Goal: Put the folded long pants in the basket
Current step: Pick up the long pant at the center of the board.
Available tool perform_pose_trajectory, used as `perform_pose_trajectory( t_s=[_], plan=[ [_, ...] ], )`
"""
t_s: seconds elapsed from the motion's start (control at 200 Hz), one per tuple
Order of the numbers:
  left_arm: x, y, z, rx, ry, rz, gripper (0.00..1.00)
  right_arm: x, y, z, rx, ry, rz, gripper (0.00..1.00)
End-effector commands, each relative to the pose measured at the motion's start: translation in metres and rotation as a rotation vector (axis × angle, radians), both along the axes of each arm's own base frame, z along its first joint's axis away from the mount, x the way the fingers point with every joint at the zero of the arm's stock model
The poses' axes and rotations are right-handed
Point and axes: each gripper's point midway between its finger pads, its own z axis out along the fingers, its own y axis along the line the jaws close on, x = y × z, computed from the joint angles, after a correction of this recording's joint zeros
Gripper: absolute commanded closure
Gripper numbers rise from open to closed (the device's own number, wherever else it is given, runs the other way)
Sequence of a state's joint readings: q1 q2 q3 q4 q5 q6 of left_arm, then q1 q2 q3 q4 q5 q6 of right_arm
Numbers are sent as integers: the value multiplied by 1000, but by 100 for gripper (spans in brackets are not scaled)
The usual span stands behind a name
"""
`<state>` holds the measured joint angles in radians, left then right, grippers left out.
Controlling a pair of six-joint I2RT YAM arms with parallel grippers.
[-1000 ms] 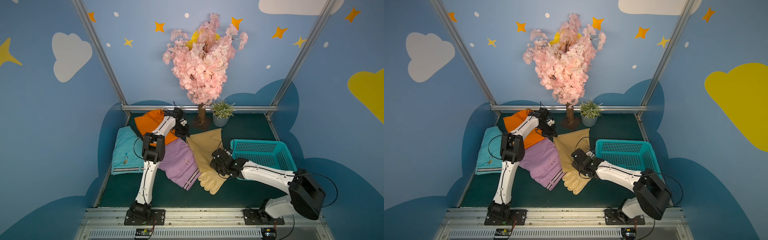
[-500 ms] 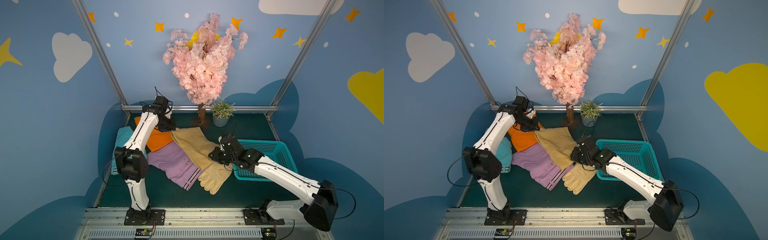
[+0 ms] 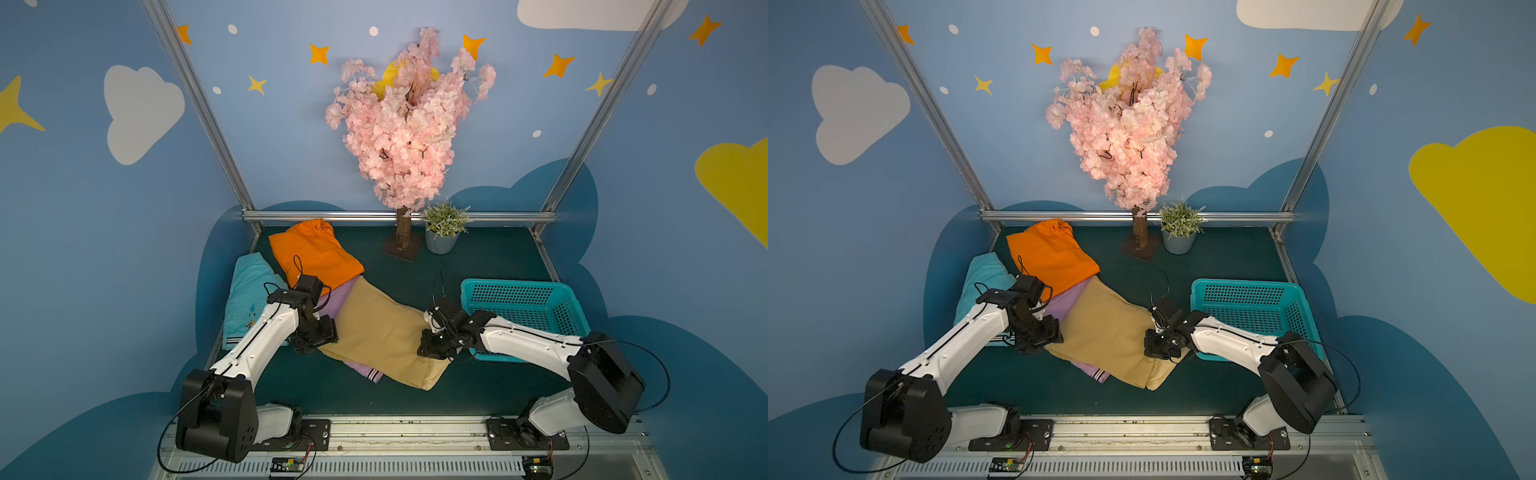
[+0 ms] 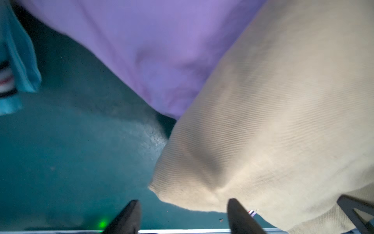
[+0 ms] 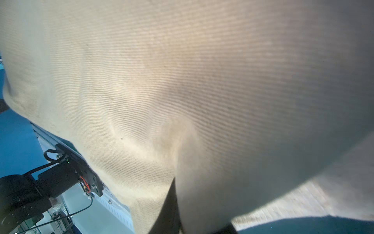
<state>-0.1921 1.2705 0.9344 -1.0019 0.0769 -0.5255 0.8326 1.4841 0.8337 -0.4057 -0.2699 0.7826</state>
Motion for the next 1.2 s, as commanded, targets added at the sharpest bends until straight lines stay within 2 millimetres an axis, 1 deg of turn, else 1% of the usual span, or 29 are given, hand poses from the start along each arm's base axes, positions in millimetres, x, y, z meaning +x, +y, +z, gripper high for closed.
perform_pose_trajectory(
  t_s=[0.0, 0.025, 0.095, 0.19, 0.275, 0.315, 0.355, 0.431, 0.471, 0.506, 0.596, 0.651, 0.716, 0.796, 0.891, 0.951, 0.981, 1.021, 1.066, 1.086, 1.197],
  plan=[
    [32, 15, 40, 62, -221, 37, 15, -6, 0, 3, 23, -3, 52, 100],
    [39, 14, 46, 52, -266, 22, 14, -5, 0, 4, 24, -8, 54, 100],
    [62, 1, 61, -16, -366, -48, 13, -4, -1, 7, 27, -20, 53, 100],
    [96, -22, 68, -88, -451, -191, 13, -4, -2, 11, 38, -19, 51, 100],
    [118, -31, 56, -104, -445, -308, 15, -4, -2, 17, 49, -28, 51, 100],
    [124, -39, 50, -155, -423, -362, 16, -4, -2, 19, 53, -34, 47, 100],
    [129, -40, 40, -181, -384, -390, 17, -3, -4, 21, 53, -40, 40, 100],
    [134, -41, 23, -240, -293, -421, 20, -2, -5, 24, 54, -59, 31, 100],
    [137, -38, 13, -279, -253, -390, 20, 0, -6, 26, 59, -71, 23, 100],
    [141, -33, 8, -316, -234, -353, 21, 0, -7, 27, 60, -75, 20, 100],
    [140, -29, -9, -383, -182, -292, 23, 0, -7, 29, 61, -74, 16, 100],
    [133, -28, -18, -381, -153, -282, 25, -2, -6, 30, 65, -67, 22, 100],
    [124, -30, -22, -401, -141, -275, 25, -4, -6, 30, 68, -61, 27, 100],
    [114, -32, -24, -415, -142, -264, 26, -4, -7, 29, 65, -60, 28, 100],
    [113, -38, -17, -458, -161, -266, 27, -6, -7, 31, 68, -55, 28, 100],
    [112, -40, -20, -466, -154, -261, 29, -7, -7, 33, 75, -58, 29, 100],
    [111, -40, -23, -469, -142, -260, 30, -6, -8, 34, 75, -61, 26, 100],
    [112, -42, -27, -476, -120, -262, 36, -7, -9, 34, 76, -63, 24, 100],
    [112, -43, -32, -474, -93, -267, 48, -7, -9, 35, 77, -66, 23, 100],
    [112, -44, -33, -475, -86, -268, 51, -7, -10, 35, 76, -67, 22, 100],
    [109, -50, -38, -461, -70, -289, 52, -8, -11, 35, 71, -64, 24, 100]
  ],
)
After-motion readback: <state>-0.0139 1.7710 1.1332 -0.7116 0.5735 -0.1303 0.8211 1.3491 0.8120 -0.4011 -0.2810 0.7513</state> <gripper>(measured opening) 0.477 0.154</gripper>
